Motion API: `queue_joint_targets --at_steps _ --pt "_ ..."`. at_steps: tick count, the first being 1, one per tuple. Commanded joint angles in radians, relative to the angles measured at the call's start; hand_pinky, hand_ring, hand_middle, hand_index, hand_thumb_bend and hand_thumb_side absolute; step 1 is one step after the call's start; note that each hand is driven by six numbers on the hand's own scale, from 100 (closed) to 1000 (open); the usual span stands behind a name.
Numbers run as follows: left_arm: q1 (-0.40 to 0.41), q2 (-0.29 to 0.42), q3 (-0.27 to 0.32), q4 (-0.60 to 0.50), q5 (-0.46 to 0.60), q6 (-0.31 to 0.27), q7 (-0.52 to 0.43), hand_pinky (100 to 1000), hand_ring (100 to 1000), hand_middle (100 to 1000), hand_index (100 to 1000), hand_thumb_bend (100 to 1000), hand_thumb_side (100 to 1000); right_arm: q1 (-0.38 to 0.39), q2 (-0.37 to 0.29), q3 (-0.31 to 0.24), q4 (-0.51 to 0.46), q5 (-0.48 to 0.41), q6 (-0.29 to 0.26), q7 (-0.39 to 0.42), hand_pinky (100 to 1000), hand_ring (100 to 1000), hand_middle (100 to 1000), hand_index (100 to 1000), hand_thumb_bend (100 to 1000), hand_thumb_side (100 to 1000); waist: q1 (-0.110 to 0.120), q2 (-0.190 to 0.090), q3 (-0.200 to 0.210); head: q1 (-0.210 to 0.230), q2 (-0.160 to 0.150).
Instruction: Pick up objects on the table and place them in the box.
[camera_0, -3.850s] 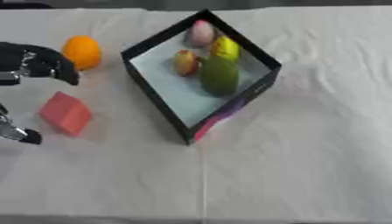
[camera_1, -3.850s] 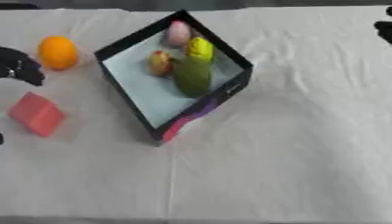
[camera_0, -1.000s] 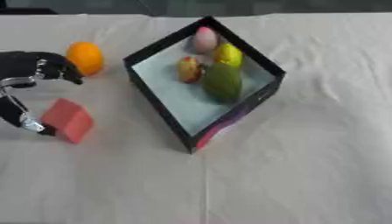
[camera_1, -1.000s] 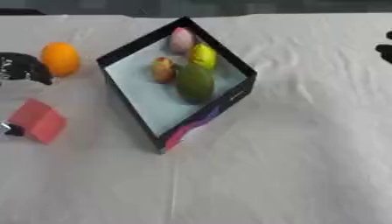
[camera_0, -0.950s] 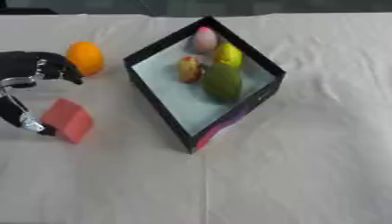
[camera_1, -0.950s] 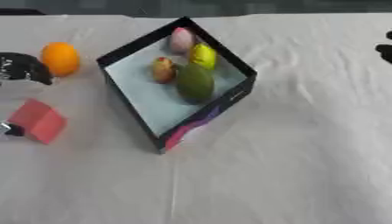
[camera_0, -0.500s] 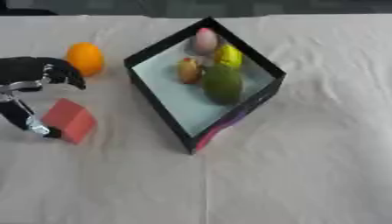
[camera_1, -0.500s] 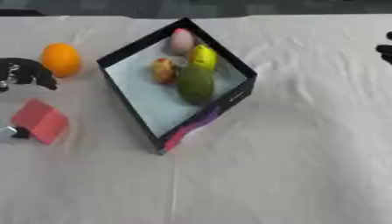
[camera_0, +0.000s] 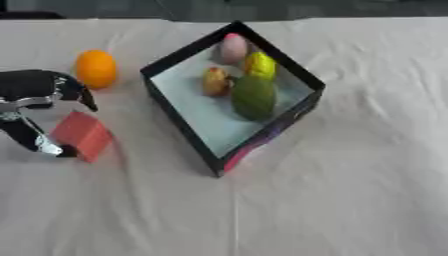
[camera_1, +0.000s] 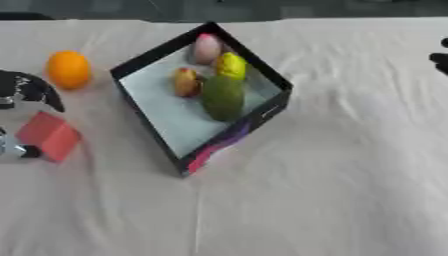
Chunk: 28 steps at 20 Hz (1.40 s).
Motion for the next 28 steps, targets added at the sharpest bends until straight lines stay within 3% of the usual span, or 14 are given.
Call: queue_joint_targets --at_steps 1,2,6,11,15,19,22,28 --pt "-0.012 0.030 0.002 -0.014 0.027 -0.151 -0.168 744 622 539 616 510 342 -0.009 -0.023 -0.012 -0.006 0.003 0.002 -0.006 947 681 678 847 100 688 0.008 -0.003 0.001 -0.001 -0.003" --pt "-0.012 0.033 0.002 -0.018 0.036 -0.151 -0.174 690 574 497 559 520 346 -0.009 -0.024 -0.011 -0.006 0.002 0.003 -0.006 948 681 678 848 100 686 0.008 -0.004 0.001 -0.002 -0.002" --pt "-0.016 0.051 0.007 -0.056 0.073 -0.151 -0.163 625 508 459 514 524 337 -0.010 -0.030 -0.009 -0.008 -0.001 0.002 -0.004 948 681 678 848 100 684 0.010 -0.007 0.000 -0.011 0.000" --pt "-0.044 0.104 0.020 -0.147 0.173 -0.151 -0.116 600 487 445 496 510 307 -0.012 -0.038 -0.005 -0.010 -0.005 0.001 -0.001 949 681 678 847 100 679 0.017 -0.010 -0.006 -0.016 0.001" --pt "-0.103 0.110 0.040 -0.176 0.293 -0.151 -0.142 577 477 441 494 483 271 -0.031 -0.039 0.007 -0.014 -0.011 0.006 0.007 949 681 678 848 100 674 0.022 -0.008 -0.022 -0.003 -0.005" --pt "-0.193 0.040 0.064 -0.100 0.354 -0.148 -0.197 559 468 437 493 447 230 -0.067 -0.035 0.030 -0.017 -0.020 0.012 0.025 950 681 679 848 100 665 0.022 0.001 -0.055 0.036 -0.021" --pt "-0.269 -0.037 0.086 -0.027 0.338 -0.141 -0.212 549 463 420 491 527 232 -0.097 -0.031 0.049 -0.019 -0.028 0.014 0.043 950 682 679 849 100 656 0.020 0.008 -0.085 0.067 -0.033" --pt "-0.369 -0.162 0.124 0.081 0.185 -0.130 -0.091 558 465 421 466 647 226 -0.150 -0.015 0.075 -0.022 -0.046 0.024 0.063 951 684 680 849 100 649 0.021 0.018 -0.137 0.112 -0.048"
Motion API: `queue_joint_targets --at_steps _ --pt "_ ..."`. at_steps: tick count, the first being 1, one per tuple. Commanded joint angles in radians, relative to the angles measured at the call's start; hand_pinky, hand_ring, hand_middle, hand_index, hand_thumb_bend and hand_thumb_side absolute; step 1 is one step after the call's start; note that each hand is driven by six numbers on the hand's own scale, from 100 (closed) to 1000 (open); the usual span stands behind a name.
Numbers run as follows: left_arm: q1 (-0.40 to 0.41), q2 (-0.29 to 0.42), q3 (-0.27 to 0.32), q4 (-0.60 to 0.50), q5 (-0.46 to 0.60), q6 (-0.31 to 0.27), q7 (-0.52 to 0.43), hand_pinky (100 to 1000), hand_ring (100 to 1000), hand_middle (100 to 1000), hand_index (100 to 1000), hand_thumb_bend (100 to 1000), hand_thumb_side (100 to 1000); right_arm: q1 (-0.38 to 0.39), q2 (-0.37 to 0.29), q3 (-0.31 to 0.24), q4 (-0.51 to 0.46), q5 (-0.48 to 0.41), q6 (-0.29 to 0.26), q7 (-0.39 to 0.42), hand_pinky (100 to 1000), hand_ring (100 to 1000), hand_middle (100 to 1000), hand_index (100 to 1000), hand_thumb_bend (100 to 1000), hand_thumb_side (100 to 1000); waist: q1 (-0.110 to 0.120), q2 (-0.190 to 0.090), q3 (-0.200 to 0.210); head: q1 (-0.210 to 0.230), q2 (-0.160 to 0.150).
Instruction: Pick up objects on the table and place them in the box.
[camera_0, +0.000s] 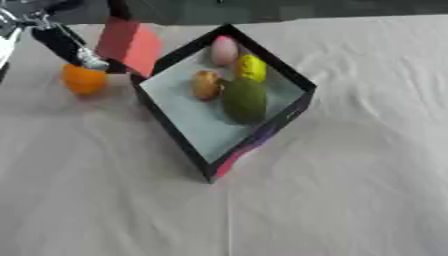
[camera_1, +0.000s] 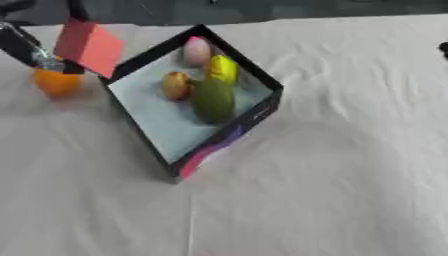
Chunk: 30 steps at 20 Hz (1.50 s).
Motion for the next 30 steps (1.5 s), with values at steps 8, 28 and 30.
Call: queue_joint_targets --at_steps 8,28,30 --pt "-0.079 -0.141 0.014 0.114 -0.288 -0.154 0.055 592 498 460 511 615 241 -0.048 -0.002 0.015 -0.021 -0.019 0.009 0.012 951 684 681 849 100 649 0.008 -0.001 -0.031 0.042 -0.024" --pt "-0.077 -0.164 0.008 0.129 -0.405 -0.155 0.204 1000 957 903 966 213 878 -0.041 0.000 0.016 -0.020 -0.020 0.010 0.012 951 685 682 849 100 650 0.002 -0.009 -0.027 0.021 -0.016" --pt "-0.080 -0.155 0.010 0.131 -0.383 -0.155 0.209 1000 954 901 969 207 929 -0.041 -0.002 0.016 -0.020 -0.022 0.010 0.011 952 685 682 850 100 650 0.001 -0.010 -0.025 0.018 -0.015"
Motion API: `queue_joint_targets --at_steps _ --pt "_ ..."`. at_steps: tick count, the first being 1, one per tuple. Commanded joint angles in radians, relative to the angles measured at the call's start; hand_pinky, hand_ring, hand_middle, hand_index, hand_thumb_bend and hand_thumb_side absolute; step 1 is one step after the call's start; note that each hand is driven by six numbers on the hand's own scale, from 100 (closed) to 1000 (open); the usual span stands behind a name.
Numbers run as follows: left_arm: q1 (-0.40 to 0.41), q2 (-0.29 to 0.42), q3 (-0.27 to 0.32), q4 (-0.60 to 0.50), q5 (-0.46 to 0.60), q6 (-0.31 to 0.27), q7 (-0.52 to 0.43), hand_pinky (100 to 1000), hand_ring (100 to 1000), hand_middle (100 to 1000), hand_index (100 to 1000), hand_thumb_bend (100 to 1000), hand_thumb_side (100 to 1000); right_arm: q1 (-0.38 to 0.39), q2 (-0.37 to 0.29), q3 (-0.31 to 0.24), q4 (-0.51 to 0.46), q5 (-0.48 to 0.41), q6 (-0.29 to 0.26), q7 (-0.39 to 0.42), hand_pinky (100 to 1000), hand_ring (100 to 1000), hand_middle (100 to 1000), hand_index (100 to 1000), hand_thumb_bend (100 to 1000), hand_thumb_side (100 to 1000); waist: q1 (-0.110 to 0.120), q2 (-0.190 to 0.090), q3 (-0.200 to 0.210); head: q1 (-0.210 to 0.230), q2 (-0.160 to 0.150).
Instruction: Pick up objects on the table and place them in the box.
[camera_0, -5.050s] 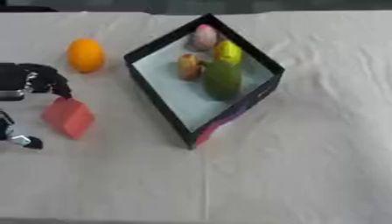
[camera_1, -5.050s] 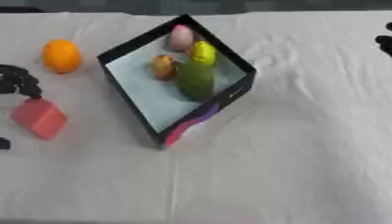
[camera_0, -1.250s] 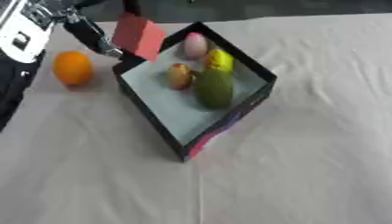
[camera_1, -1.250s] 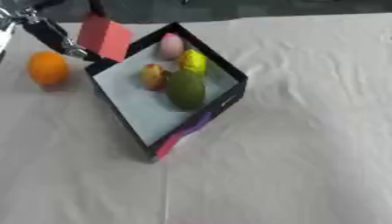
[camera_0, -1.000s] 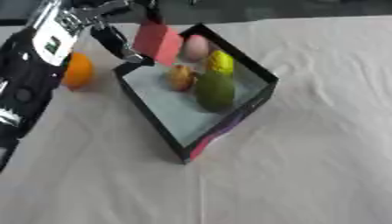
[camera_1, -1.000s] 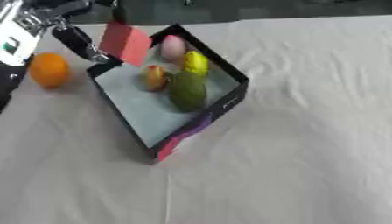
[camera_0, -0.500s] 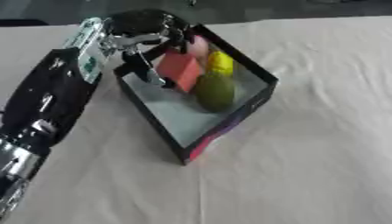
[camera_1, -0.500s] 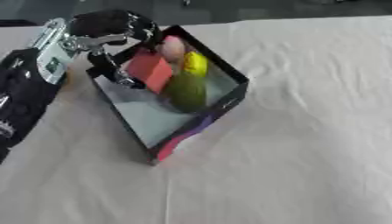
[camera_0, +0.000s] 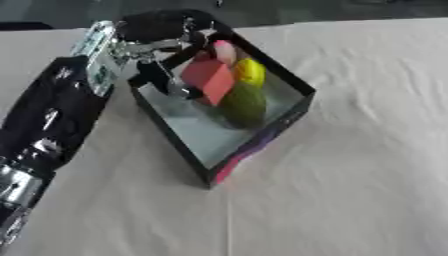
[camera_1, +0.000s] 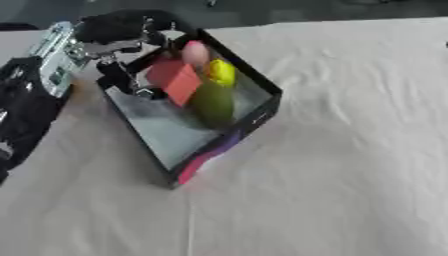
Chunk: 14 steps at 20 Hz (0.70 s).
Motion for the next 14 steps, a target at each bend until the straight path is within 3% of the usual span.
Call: queue_joint_targets --at_steps 1,3,5,9,14 --pt "-0.030 0.044 0.014 -0.019 0.042 -0.003 0.009 1000 949 896 965 214 891 -0.009 -0.021 -0.006 -0.020 -0.007 -0.002 -0.001 952 685 682 850 100 650 0.000 -0.014 0.003 -0.006 -0.004" --pt "-0.029 0.051 0.018 -0.013 0.078 -0.003 -0.002 998 936 885 959 110 868 -0.007 -0.024 -0.007 -0.020 -0.007 -0.004 -0.002 951 685 682 850 100 649 -0.002 -0.015 0.007 -0.010 -0.002" --pt "-0.030 0.063 0.027 -0.004 0.126 -0.001 -0.028 992 930 877 959 100 830 -0.004 -0.027 -0.009 -0.020 -0.010 -0.007 -0.005 951 685 682 850 100 650 -0.004 -0.018 0.011 -0.015 0.000" --pt "-0.028 0.110 0.043 -0.008 0.259 0.027 -0.096 971 909 859 947 100 841 -0.001 -0.033 -0.017 -0.022 -0.021 -0.010 -0.021 950 686 683 849 100 650 -0.006 -0.021 0.021 -0.031 0.003" --pt "-0.016 0.223 0.096 -0.009 0.431 0.109 -0.188 946 892 818 877 100 709 0.010 -0.046 -0.020 -0.023 -0.022 -0.013 -0.030 950 686 683 849 100 649 -0.002 -0.026 0.036 -0.058 0.015"
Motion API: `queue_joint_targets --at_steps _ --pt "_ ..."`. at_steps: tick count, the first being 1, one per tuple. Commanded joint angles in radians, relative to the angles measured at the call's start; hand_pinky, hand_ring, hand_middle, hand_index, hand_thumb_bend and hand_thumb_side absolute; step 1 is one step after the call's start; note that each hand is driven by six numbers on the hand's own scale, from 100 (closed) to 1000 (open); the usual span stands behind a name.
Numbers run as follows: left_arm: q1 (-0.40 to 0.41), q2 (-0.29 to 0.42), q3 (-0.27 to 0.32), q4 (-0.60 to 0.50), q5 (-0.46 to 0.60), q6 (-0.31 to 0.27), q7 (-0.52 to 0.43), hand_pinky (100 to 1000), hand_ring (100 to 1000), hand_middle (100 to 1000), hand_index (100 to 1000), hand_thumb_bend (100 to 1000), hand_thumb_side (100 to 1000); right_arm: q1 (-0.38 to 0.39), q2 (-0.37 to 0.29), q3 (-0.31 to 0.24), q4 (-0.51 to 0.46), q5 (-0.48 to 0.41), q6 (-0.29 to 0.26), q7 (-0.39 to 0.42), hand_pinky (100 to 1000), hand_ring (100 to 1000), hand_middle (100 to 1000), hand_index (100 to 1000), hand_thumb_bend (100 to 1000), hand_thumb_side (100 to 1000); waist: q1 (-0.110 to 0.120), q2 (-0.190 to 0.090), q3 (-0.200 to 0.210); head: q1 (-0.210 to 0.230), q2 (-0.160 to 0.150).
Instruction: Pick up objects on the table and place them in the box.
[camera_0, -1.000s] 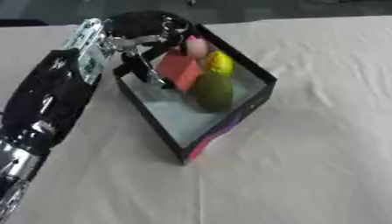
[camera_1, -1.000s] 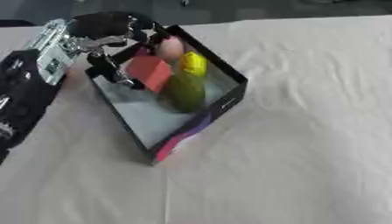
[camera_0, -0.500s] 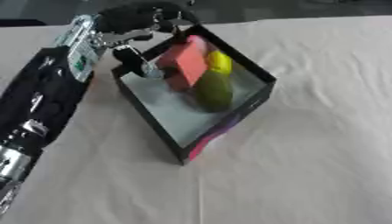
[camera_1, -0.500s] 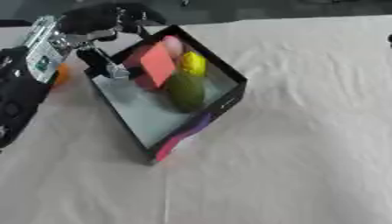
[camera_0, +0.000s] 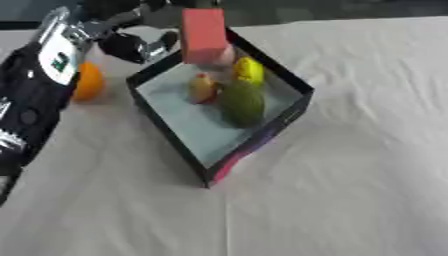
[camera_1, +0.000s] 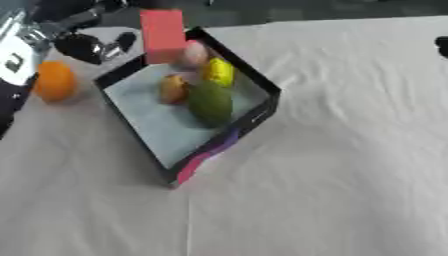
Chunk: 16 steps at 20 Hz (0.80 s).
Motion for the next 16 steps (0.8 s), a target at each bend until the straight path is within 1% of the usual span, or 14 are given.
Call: queue_joint_targets --at_steps 1,2,4,5,6,8,10,12,13,14,16 --pt "-0.007 0.110 0.042 -0.019 0.102 0.024 -0.073 945 895 819 875 100 671 -0.005 -0.044 -0.012 -0.022 -0.004 -0.001 -0.008 950 686 683 849 100 649 -0.001 -0.026 0.006 -0.018 0.007" --pt "0.001 0.139 0.049 -0.027 0.121 0.028 -0.091 946 898 821 880 100 640 -0.003 -0.047 -0.013 -0.022 -0.002 -0.002 -0.008 950 686 683 849 100 648 -0.001 -0.026 0.008 -0.024 0.008" --pt "0.017 0.186 0.061 -0.038 0.143 0.031 -0.129 948 903 830 903 100 614 0.000 -0.051 -0.014 -0.020 -0.001 -0.004 -0.009 950 686 683 849 100 647 -0.001 -0.026 0.012 -0.031 0.008" --pt "0.023 0.202 0.066 -0.040 0.151 0.031 -0.147 948 903 830 903 100 614 0.001 -0.052 -0.014 -0.020 -0.001 -0.006 -0.009 950 686 683 849 100 647 -0.002 -0.026 0.013 -0.033 0.007" --pt "0.030 0.218 0.072 -0.039 0.150 0.036 -0.167 958 916 845 922 100 638 0.002 -0.054 -0.014 -0.019 0.000 -0.007 -0.009 950 686 683 849 100 646 -0.003 -0.027 0.015 -0.035 0.007" --pt "0.044 0.240 0.080 -0.030 0.155 0.036 -0.222 964 923 848 929 100 666 0.003 -0.056 -0.014 -0.019 0.000 -0.010 -0.009 950 686 683 849 100 645 -0.005 -0.027 0.017 -0.035 0.006" --pt "0.052 0.251 0.095 -0.008 0.166 0.042 -0.277 960 917 841 926 100 712 0.005 -0.058 -0.014 -0.017 0.001 -0.013 -0.008 950 686 683 849 100 644 -0.008 -0.027 0.019 -0.033 0.006" --pt "0.056 0.249 0.105 0.012 0.186 0.044 -0.317 954 910 834 922 100 736 0.006 -0.058 -0.014 -0.015 0.003 -0.012 -0.009 950 685 683 849 100 647 -0.008 -0.026 0.019 -0.027 0.002" --pt "0.060 0.249 0.106 0.014 0.203 0.041 -0.335 954 910 835 921 100 703 0.006 -0.057 -0.014 -0.013 0.004 -0.010 -0.009 950 685 683 849 100 649 -0.009 -0.025 0.018 -0.023 -0.001" --pt "0.066 0.252 0.105 0.011 0.217 0.039 -0.351 955 911 836 919 100 689 0.006 -0.056 -0.014 -0.013 0.005 -0.010 -0.010 950 686 683 849 100 648 -0.009 -0.024 0.018 -0.018 -0.002" --pt "0.077 0.261 0.107 0.010 0.227 0.044 -0.382 964 923 848 921 100 703 0.007 -0.056 -0.014 -0.014 0.005 -0.010 -0.010 950 685 683 849 100 647 -0.009 -0.023 0.017 -0.011 -0.003"
